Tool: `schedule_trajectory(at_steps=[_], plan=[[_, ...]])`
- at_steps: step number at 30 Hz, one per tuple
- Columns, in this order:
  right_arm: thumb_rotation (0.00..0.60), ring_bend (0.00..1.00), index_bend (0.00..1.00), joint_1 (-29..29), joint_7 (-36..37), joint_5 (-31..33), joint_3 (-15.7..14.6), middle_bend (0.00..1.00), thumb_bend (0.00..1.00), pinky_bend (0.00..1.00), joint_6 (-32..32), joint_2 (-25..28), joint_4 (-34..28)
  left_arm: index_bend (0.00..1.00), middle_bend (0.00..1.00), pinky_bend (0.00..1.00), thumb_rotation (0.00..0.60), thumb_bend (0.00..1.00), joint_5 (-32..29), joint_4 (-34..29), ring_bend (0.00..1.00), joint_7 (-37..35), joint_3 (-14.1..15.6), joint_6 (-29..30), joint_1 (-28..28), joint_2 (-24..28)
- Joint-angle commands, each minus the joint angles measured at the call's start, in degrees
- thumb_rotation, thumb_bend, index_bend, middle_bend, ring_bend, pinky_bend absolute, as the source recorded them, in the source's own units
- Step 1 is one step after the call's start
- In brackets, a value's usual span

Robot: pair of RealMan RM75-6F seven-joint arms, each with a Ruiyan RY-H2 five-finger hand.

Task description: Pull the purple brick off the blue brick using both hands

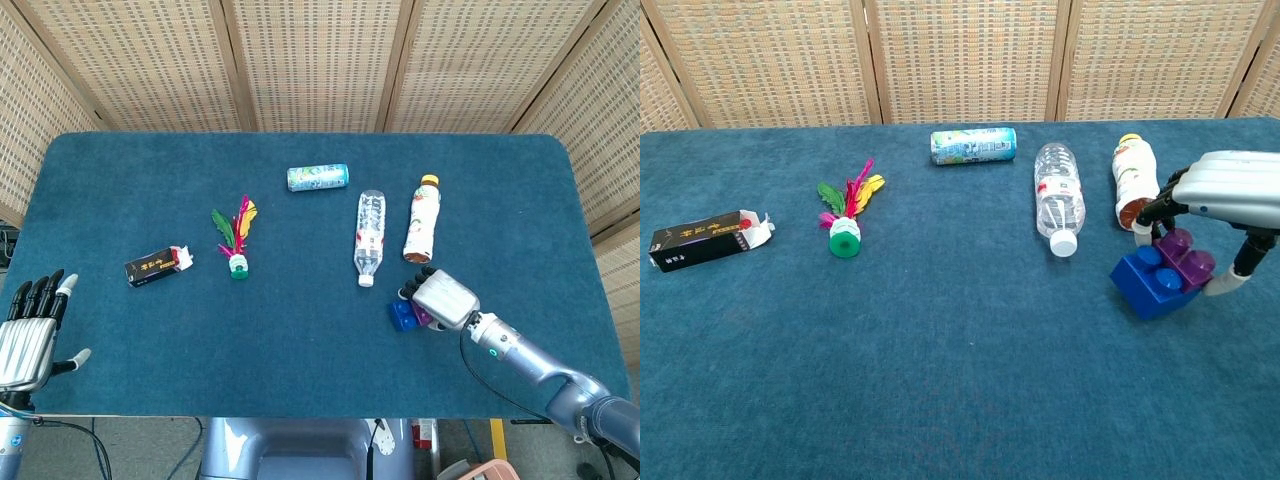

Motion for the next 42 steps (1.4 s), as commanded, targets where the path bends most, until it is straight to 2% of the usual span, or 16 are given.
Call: schedule_trajectory(at_steps=[1,5,10,13,17,22,29,37,42], plan=[[0.6,0.41,0.48,-0.2,3.4,1.3,1.3,0.51,0.18,0.34,3.1,0.9,-3.0,0.0,0.0,0.0,0.6,0.0,0.2,0.4,0.0,-0.2,-0.2,-0.5,-0.5,-0.2],[0.6,0.41,0.49,0.7,5.2,4.3,3.3,0.52,0.19,0.35,2.1,2.6,-8.5,0.0,0.0,0.0,0.6,0.0,1.0,3.3,0.0,-3.8,-1.6,-3.2,-3.1,-1.2],[0.6,0.42,0.5,2.4,4.5,10.7,6.8,0.53,0.19,0.36,-2.5,3.3,-15.2,0.0,0.0,0.0,0.6,0.0,3.4,9.1,0.0,-11.1,-4.0,-8.1,-8.1,-3.1],[0.6,0.42,0.5,3.4,3.3,16.2,9.9,0.53,0.19,0.36,-5.4,2.8,-19.2,0.0,0.0,0.0,0.6,0.0,5.1,13.1,0.0,-16.4,-5.2,-10.9,-11.5,-5.2],[0.6,0.42,0.5,6.4,-1.8,27.2,15.8,0.54,0.18,0.36,-10.2,-0.7,-23.4,0.0,0.0,0.0,0.6,0.0,7.0,15.6,0.0,-23.0,-7.4,-16.9,-18.4,-8.3],[0.6,0.42,0.5,8.7,-7.6,36.6,18.9,0.54,0.19,0.36,-12.6,-3.9,-25.4,0.0,0.0,0.0,0.6,0.0,5.1,14.7,0.0,-24.6,-9.4,-22.7,-23.8,-10.5],[0.6,0.42,0.51,10.7,-12.9,45.8,20.9,0.54,0.18,0.36,-12.9,-7.4,-26.4,0.0,0.0,0.01,0.6,0.0,-1.4,13.5,0.0,-23.3,-12.4,-28.8,-29.8,-14.0],[0.6,0.42,0.51,12.1,-14.9,50.7,21.5,0.55,0.19,0.36,-13.4,-8.8,-27.4,0.0,0.03,0.06,0.6,0.0,-8.1,14.1,0.0,-21.5,-14.2,-32.9,-34.3,-17.0],[0.6,0.42,0.51,12.7,-15.2,52.7,21.8,0.55,0.19,0.36,-13.2,-10.2,-27.3,0.1,0.12,0.07,0.6,0.0,-12.6,14.7,0.05,-20.3,-14.5,-35.0,-36.6,-18.9]])
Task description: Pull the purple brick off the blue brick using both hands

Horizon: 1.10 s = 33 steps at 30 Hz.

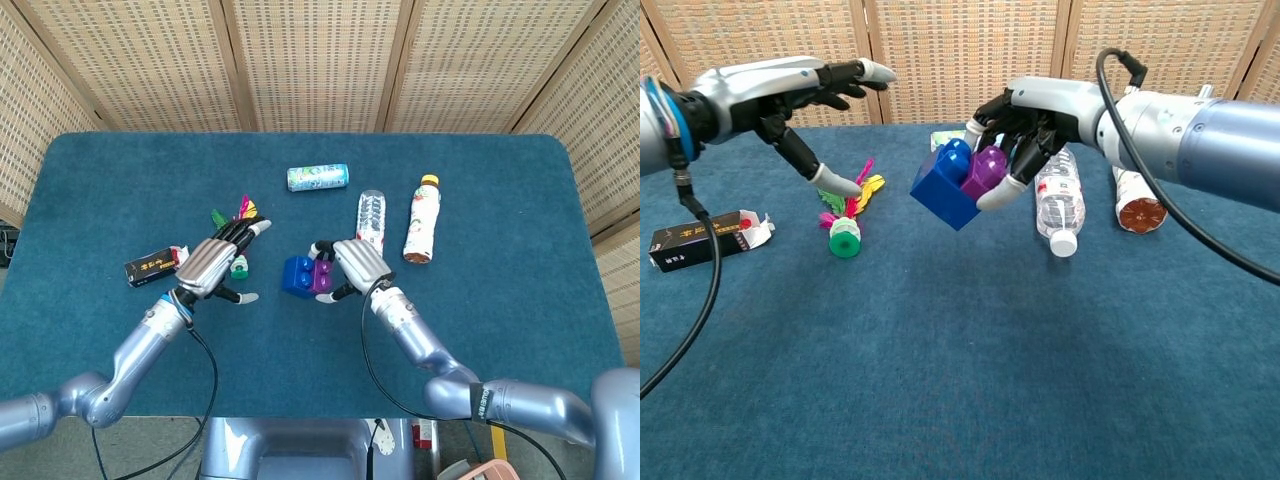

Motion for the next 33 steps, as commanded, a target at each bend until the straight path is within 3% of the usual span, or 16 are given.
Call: schedule_trajectory(at_steps=[1,19,25,33], plan=[[0.6,0.42,0.51,0.4,-0.2,0.8,0.2,0.55,0.18,0.36,0.1,-0.8,0.1,0.12,0.14,0.07,0.6,0.0,-3.0,0.6,0.06,1.1,-0.3,-1.5,-1.7,-1.6],[0.6,0.42,0.51,1.9,-0.4,3.0,0.7,0.55,0.18,0.36,0.5,-3.3,0.0,0.32,0.32,0.13,0.6,0.01,-14.0,0.8,0.2,6.7,-0.2,-0.2,-5.9,-6.8],[0.6,0.42,0.52,1.7,1.5,4.6,1.6,0.55,0.19,0.36,0.1,-3.5,-0.5,0.44,0.42,0.18,0.6,0.14,-15.1,1.8,0.26,7.3,0.1,1.5,-6.4,-8.7],[0.6,0.42,0.52,1.5,2.6,4.4,1.8,0.55,0.19,0.36,-0.1,-2.3,-1.4,0.51,0.48,0.21,0.6,0.2,-14.6,2.9,0.3,7.8,0.7,4.1,-6.3,-10.2]])
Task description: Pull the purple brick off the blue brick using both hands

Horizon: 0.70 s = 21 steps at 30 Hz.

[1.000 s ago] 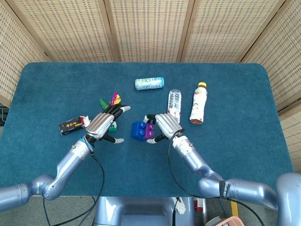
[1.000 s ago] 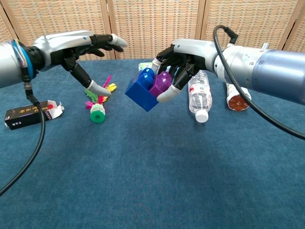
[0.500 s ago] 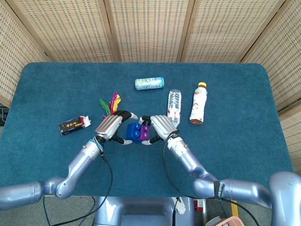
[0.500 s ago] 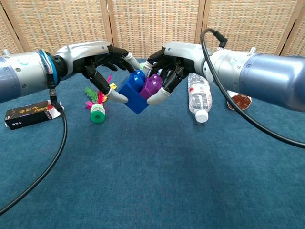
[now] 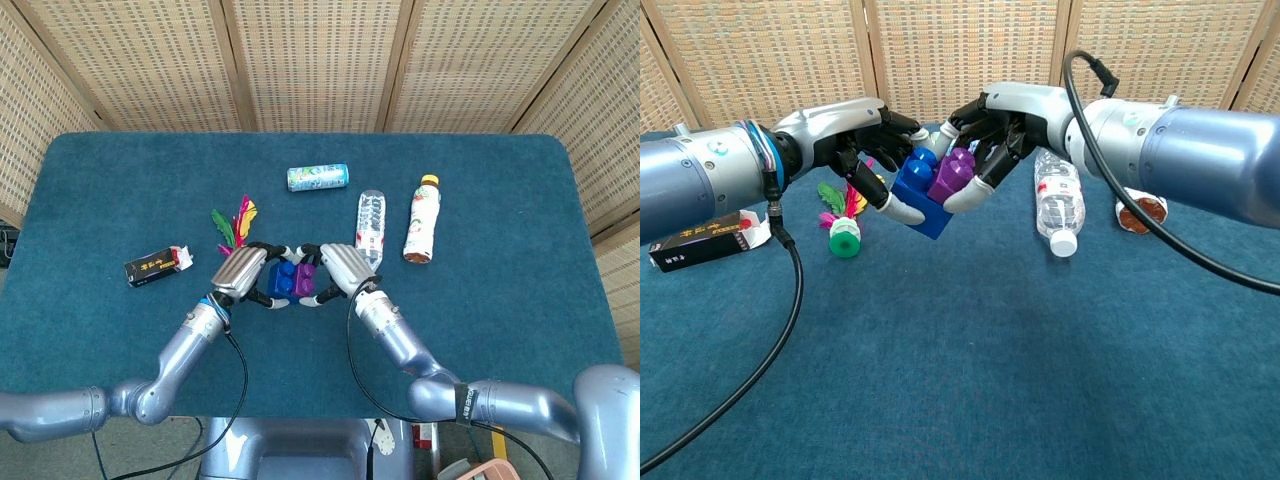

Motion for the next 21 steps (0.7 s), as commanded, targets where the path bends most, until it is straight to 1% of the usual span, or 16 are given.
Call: schedule_trajectory(at_steps=[1,9,14,16,21], plan=[[0.6,0.42,0.52,-0.1,0.2,0.1,0.1,0.55,0.19,0.36,0.0,0.4,-0.2,0.51,0.48,0.21,0.6,0.2,-0.1,0.2,0.3,0.3,0.1,0.7,0.2,-0.1],[0.6,0.42,0.52,-0.9,1.1,0.3,0.5,0.55,0.19,0.36,0.1,3.2,-1.3,0.52,0.49,0.21,0.6,0.21,-0.1,0.4,0.31,-0.5,0.2,1.2,0.9,1.7],[0.6,0.42,0.52,-1.3,0.8,0.0,0.6,0.55,0.19,0.37,0.3,5.4,-1.9,0.52,0.49,0.21,0.6,0.21,0.9,1.3,0.31,0.2,0.8,1.5,1.3,3.6],[0.6,0.42,0.52,-1.5,0.3,-0.2,0.2,0.55,0.19,0.37,0.4,6.4,-1.8,0.52,0.49,0.21,0.6,0.21,1.4,1.5,0.31,0.8,1.2,1.7,1.5,4.7],[0.6,0.42,0.52,-2.0,-2.5,-1.4,-1.8,0.55,0.18,0.37,0.7,8.8,-0.9,0.52,0.49,0.21,0.6,0.21,2.4,2.1,0.31,2.2,1.9,2.2,2.2,7.8]])
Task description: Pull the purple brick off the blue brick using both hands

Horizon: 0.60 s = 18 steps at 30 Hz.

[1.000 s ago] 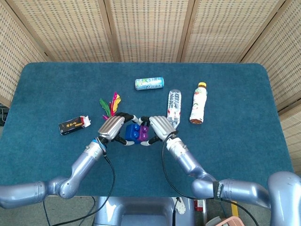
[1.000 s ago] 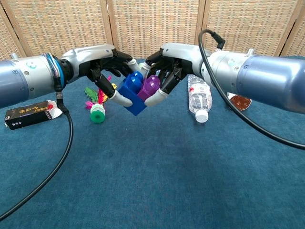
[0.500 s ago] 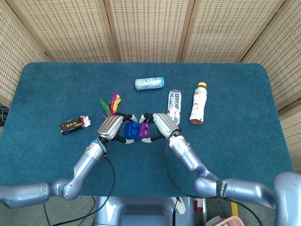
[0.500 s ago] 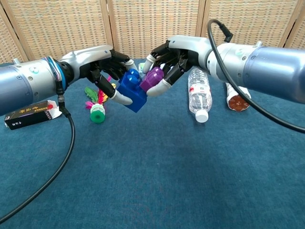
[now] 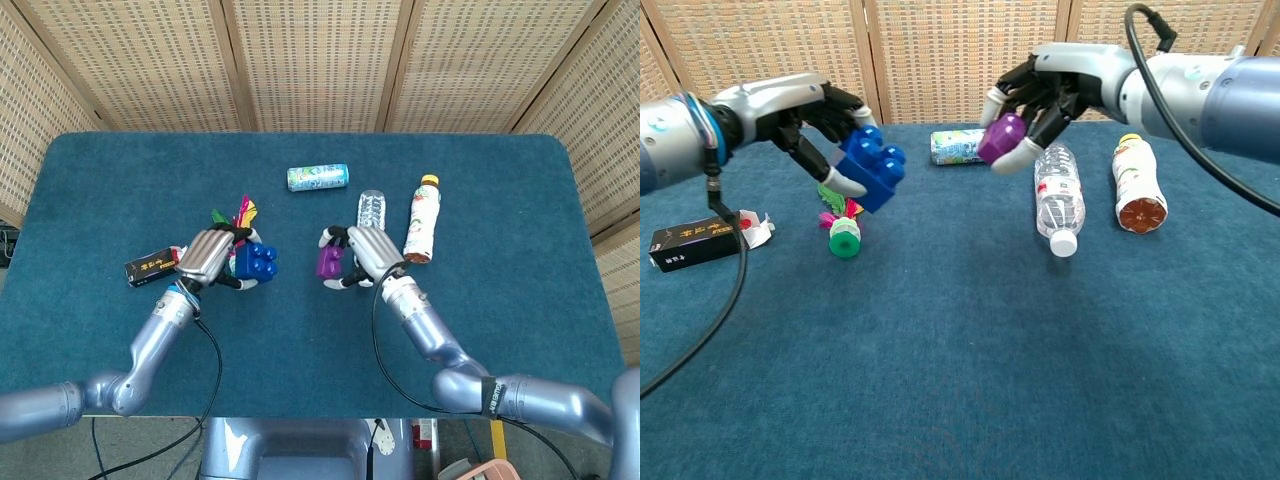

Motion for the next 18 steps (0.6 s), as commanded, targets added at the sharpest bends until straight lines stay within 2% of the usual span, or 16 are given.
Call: schedule_trajectory(at_steps=[1,7,11,12,13,14,15,16,17,18], plan=[[0.6,0.42,0.52,-0.5,-1.5,-0.7,-1.4,0.55,0.19,0.37,0.1,1.5,0.6,0.52,0.49,0.21,0.6,0.21,0.8,0.5,0.31,1.0,0.7,0.2,0.5,2.0],[0.6,0.42,0.52,-2.1,-7.3,-5.0,-7.3,0.55,0.19,0.37,0.2,5.3,3.2,0.52,0.49,0.2,0.6,0.22,4.0,3.7,0.31,3.9,3.5,1.0,2.0,6.8],[0.6,0.42,0.52,-3.8,-9.5,-7.6,-10.9,0.55,0.19,0.37,1.0,6.2,6.0,0.51,0.47,0.2,0.6,0.21,5.9,7.1,0.3,4.2,6.0,1.1,3.6,7.9],[0.6,0.41,0.51,-4.3,-10.1,-8.0,-12.0,0.52,0.18,0.36,0.7,6.3,7.1,0.48,0.43,0.18,0.6,0.2,6.1,8.3,0.28,2.8,6.4,0.6,4.1,7.5],[0.6,0.38,0.47,-4.5,-10.4,-8.5,-12.7,0.45,0.18,0.35,0.2,6.4,7.8,0.38,0.33,0.15,0.6,0.16,6.5,9.1,0.21,0.6,6.6,-0.3,4.3,7.1],[0.6,0.29,0.35,-4.6,-10.8,-8.4,-13.0,0.3,0.14,0.29,0.0,6.5,8.1,0.23,0.18,0.1,0.6,0.1,6.9,9.5,0.11,-0.9,6.7,-1.2,4.3,7.1],[0.6,0.16,0.2,-4.6,-11.4,-8.0,-13.3,0.14,0.09,0.21,-0.4,6.6,8.1,0.13,0.1,0.06,0.6,0.06,7.3,9.8,0.06,-2.4,6.7,-2.0,4.4,7.1],[0.6,0.09,0.11,-4.7,-12.2,-7.5,-13.5,0.07,0.05,0.15,-0.4,6.9,8.0,0.03,0.02,0.02,0.6,0.02,7.8,10.0,0.01,-3.8,6.6,-2.3,4.5,7.1],[0.6,0.02,0.03,-4.8,-12.9,-7.2,-13.5,0.0,0.01,0.08,-0.1,7.1,7.7,0.0,0.0,0.0,0.6,0.0,8.6,10.3,0.0,-5.0,6.5,-2.1,4.6,7.0],[0.6,0.0,0.0,-4.9,-13.4,-7.1,-13.5,0.0,0.0,0.04,0.5,7.4,7.3,0.0,0.0,0.0,0.6,0.0,9.5,10.5,0.0,-6.0,6.4,-1.7,4.7,6.9]])
